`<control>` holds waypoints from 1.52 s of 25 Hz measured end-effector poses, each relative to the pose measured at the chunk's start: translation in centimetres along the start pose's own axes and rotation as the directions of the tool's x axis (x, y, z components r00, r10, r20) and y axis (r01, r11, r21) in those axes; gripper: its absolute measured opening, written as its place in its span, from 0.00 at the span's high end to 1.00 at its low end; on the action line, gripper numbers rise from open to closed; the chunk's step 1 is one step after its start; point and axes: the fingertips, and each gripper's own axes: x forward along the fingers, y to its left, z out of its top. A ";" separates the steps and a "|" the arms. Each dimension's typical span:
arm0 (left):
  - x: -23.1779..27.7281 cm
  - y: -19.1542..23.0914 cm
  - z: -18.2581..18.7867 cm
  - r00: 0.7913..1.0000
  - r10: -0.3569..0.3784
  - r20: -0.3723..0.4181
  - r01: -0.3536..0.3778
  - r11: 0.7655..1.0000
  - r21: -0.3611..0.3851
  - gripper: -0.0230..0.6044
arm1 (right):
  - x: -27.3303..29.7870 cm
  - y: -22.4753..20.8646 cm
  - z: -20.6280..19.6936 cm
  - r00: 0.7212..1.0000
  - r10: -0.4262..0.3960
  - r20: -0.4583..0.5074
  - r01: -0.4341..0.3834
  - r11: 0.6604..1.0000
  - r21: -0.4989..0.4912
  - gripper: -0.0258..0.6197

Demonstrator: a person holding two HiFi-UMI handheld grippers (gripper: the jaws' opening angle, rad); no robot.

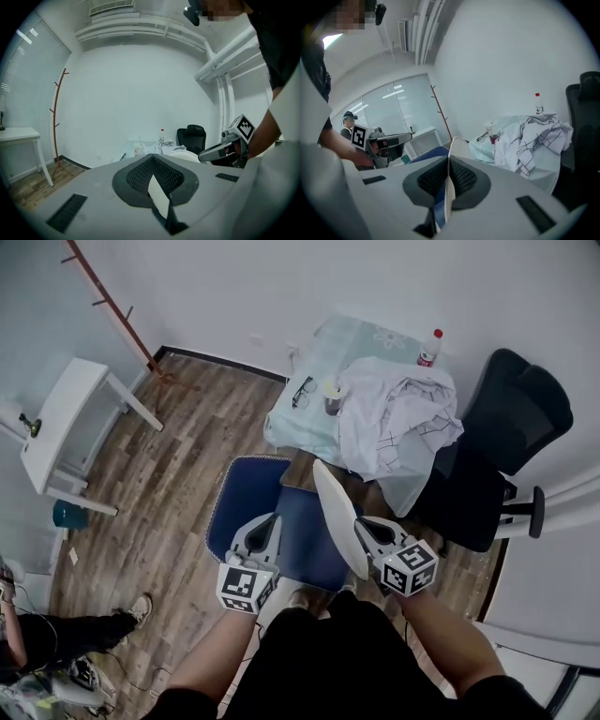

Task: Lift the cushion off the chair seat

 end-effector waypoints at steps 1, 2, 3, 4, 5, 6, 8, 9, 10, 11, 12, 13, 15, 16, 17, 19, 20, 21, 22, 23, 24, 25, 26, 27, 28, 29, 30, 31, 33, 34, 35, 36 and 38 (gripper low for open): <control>0.0 0.0 0.3 1.000 -0.001 0.004 0.001 1.000 0.003 0.96 | -0.1 0.0 0.5 1.000 0.000 0.008 0.000 1.000 -0.003 0.93; 0.0 0.0 0.7 1.000 -0.003 0.007 0.003 1.000 0.008 0.96 | -0.3 0.1 0.9 1.000 -0.001 0.015 0.001 1.000 -0.005 0.93; 0.0 0.0 1.0 1.000 -0.005 0.010 0.005 1.000 0.011 0.96 | -0.6 0.1 1.3 1.000 -0.002 0.021 0.002 1.000 -0.005 0.93; 0.0 -0.1 1.3 1.000 -0.006 0.013 0.005 1.000 0.012 0.96 | -1.0 0.1 1.7 1.000 -0.003 0.027 0.003 1.000 -0.004 0.93; 0.0 0.0 1.7 1.000 -0.004 0.016 0.004 1.000 0.011 0.96 | -1.3 0.1 2.1 0.999 -0.004 0.033 0.004 1.000 -0.003 0.93; -0.1 0.1 2.1 1.000 0.000 0.020 0.000 1.000 0.005 0.96 | -1.7 0.1 2.6 0.999 -0.003 0.041 0.003 1.000 -0.001 0.93; -0.2 0.4 3.2 1.000 0.006 0.028 -0.005 1.000 -0.010 0.96 | -2.2 0.4 3.6 0.998 0.004 0.060 -0.004 1.000 0.003 0.93; -0.4 0.4 3.7 0.999 0.006 0.034 -0.005 1.000 -0.012 0.96 | -2.5 0.6 4.0 0.997 0.007 0.070 -0.008 1.000 0.005 0.93; -0.5 0.4 4.2 0.999 0.005 0.039 -0.005 1.000 -0.007 0.96 | -2.8 0.7 4.4 0.997 0.009 0.080 -0.010 1.000 0.007 0.93; -0.7 0.5 4.7 0.999 0.006 0.046 -0.006 1.000 0.001 0.96 | -3.0 0.7 4.8 0.996 0.009 0.088 -0.010 1.000 0.008 0.93; -1.0 0.6 5.1 0.999 0.013 0.053 -0.013 1.000 0.008 0.96 | -3.2 0.7 5.2 0.996 0.010 0.094 -0.010 1.000 0.005 0.93; -1.2 0.9 5.5 0.998 0.024 0.058 -0.025 1.000 0.008 0.96 | -3.4 0.8 5.6 0.995 0.010 0.098 -0.010 1.000 0.000 0.93; -1.6 1.5 6.0 0.997 0.051 0.057 -0.051 0.999 0.001 0.96 | -3.5 0.9 6.2 0.995 0.014 0.102 -0.013 1.000 -0.013 0.93; -1.9 1.7 6.2 0.997 0.060 0.052 -0.060 0.998 0.000 0.96 | -3.7 1.0 6.5 0.994 0.017 0.103 -0.015 1.000 -0.020 0.93; -2.1 1.8 6.4 0.997 0.067 0.048 -0.067 0.998 0.003 0.96 | -3.9 1.1 6.8 0.994 0.020 0.105 -0.017 0.999 -0.027 0.93; -2.8 1.9 6.8 0.996 0.073 0.050 -0.074 0.997 0.015 0.96 | -4.5 1.4 7.6 0.993 0.025 0.116 -0.021 0.999 -0.041 0.93; -3.1 2.0 7.0 0.996 0.077 0.054 -0.079 0.997 0.021 0.96 | -4.7 1.5 8.1 0.992 0.028 0.125 -0.022 0.999 -0.045 0.93; -3.4 2.1 7.2 0.995 0.082 0.058 -0.084 0.996 0.026 0.96 | -5.0 1.6 8.6 0.990 0.030 0.136 -0.024 0.999 -0.048 0.93; -3.7 2.2 7.3 0.994 0.086 0.062 -0.088 0.996 0.026 0.96 | -5.3 1.7 9.2 0.988 0.033 0.148 -0.026 0.998 -0.050 0.93; -3.9 2.3 7.6 0.994 0.089 0.065 -0.091 0.996 0.024 0.96 | -5.5 1.8 9.8 0.986 0.037 0.160 -0.030 0.998 -0.051 0.93; -4.0 2.4 7.8 0.994 0.090 0.068 -0.092 0.996 0.021 0.96 | -5.8 1.9 10.4 0.985 0.043 0.169 -0.035 0.998 -0.051 0.93; -4.1 2.4 8.1 0.993 0.091 0.070 -0.093 0.996 0.018 0.96 | -6.0 2.0 10.9 0.984 0.049 0.174 -0.041 0.998 -0.051 0.93; -4.2 2.4 8.4 0.993 0.092 0.072 -0.094 0.995 0.017 0.96 | -6.2 2.2 11.3 0.983 0.054 0.176 -0.046 0.998 -0.051 0.93; -4.4 2.4 8.7 0.993 0.092 0.075 -0.094 0.995 0.020 0.96 | -6.5 2.3 11.7 0.983 0.058 0.177 -0.049 0.997 -0.051 0.93; -4.5 2.4 9.1 0.993 0.093 0.079 -0.095 0.995 0.025 0.96 | -6.8 2.4 12.0 0.982 0.060 0.178 -0.052 0.997 -0.052 0.93; -4.6 2.4 9.5 0.992 0.093 0.084 -0.096 0.995 0.029 0.96 | -7.1 2.5 12.3 0.981 0.062 0.181 -0.053 0.997 -0.054 0.93; -4.6 2.3 9.8 0.992 0.094 0.089 -0.097 0.995 0.033 0.96 | -7.4 2.5 12.7 0.981 0.064 0.185 -0.054 0.997 -0.059 0.93; -4.6 2.3 10.1 0.991 0.094 0.094 -0.098 0.994 0.037 0.96 | -7.6 2.6 13.1 0.980 0.065 0.190 -0.054 0.997 -0.063 0.93; -4.5 2.1 10.4 0.991 0.094 0.100 -0.099 0.994 0.041 0.96 | -8.0 2.6 13.7 0.977 0.068 0.201 -0.055 0.996 -0.071 0.93; -4.4 2.0 10.5 0.991 0.094 0.100 -0.099 0.994 0.042 0.96 | -8.1 2.6 14.0 0.976 0.071 0.205 -0.057 0.996 -0.075 0.93; -4.4 1.9 10.5 0.991 0.094 0.099 -0.099 0.994 0.044 0.96 | -8.2 2.7 14.3 0.975 0.075 0.208 -0.060 0.995 -0.079 0.93; -4.4 1.9 10.5 0.991 0.095 0.097 -0.100 0.994 0.047 0.96 | -8.2 2.8 14.5 0.975 0.079 0.209 -0.062 0.994 -0.085 0.93; -4.3 1.8 10.5 0.991 0.093 0.094 -0.099 0.993 0.059 0.96 | -8.2 2.9 14.7 0.974 0.083 0.212 -0.065 0.994 -0.091 0.93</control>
